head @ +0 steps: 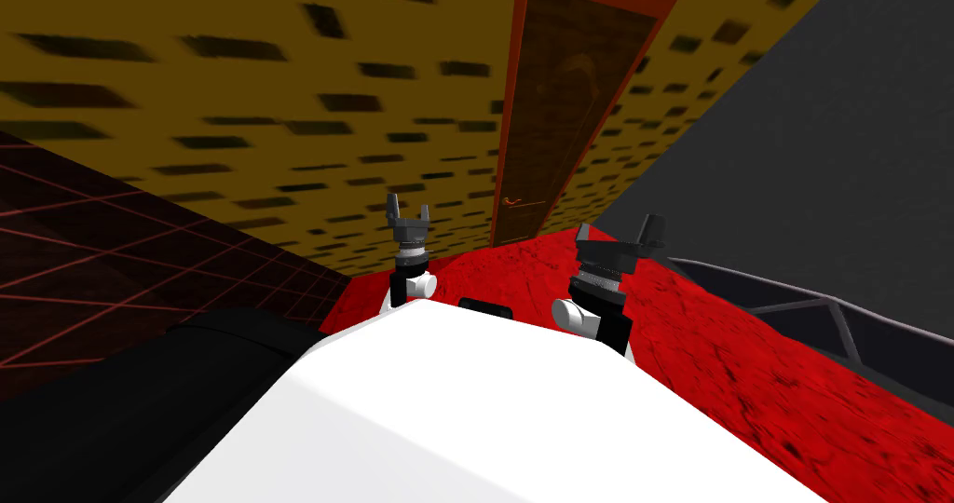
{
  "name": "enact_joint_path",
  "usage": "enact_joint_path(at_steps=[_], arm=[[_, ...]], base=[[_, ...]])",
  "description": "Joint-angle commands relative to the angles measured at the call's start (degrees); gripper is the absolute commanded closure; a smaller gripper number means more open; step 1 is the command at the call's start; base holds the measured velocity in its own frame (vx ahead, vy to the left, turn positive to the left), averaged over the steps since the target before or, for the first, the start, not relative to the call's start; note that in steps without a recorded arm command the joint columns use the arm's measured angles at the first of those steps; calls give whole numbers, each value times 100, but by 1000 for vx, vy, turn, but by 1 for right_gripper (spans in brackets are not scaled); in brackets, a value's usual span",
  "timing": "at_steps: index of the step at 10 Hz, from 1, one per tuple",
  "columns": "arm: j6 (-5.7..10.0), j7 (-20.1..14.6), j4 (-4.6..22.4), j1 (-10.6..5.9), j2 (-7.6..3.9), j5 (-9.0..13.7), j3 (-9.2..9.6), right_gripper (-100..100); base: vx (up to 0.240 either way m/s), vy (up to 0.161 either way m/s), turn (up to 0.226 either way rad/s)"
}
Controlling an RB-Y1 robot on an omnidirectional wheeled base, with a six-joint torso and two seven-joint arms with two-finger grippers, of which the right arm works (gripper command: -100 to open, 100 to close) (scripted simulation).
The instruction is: Pull the door open
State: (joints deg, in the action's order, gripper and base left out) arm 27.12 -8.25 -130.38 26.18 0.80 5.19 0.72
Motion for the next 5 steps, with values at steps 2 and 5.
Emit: enact_joint_path(at_steps=[2,5], arm=[[40,4,284,-125,-68,-21,-19,-100],[98,11,697,-308,-157,-51,-46,-100]], base=[[65,-63,70],[75,0,63]])
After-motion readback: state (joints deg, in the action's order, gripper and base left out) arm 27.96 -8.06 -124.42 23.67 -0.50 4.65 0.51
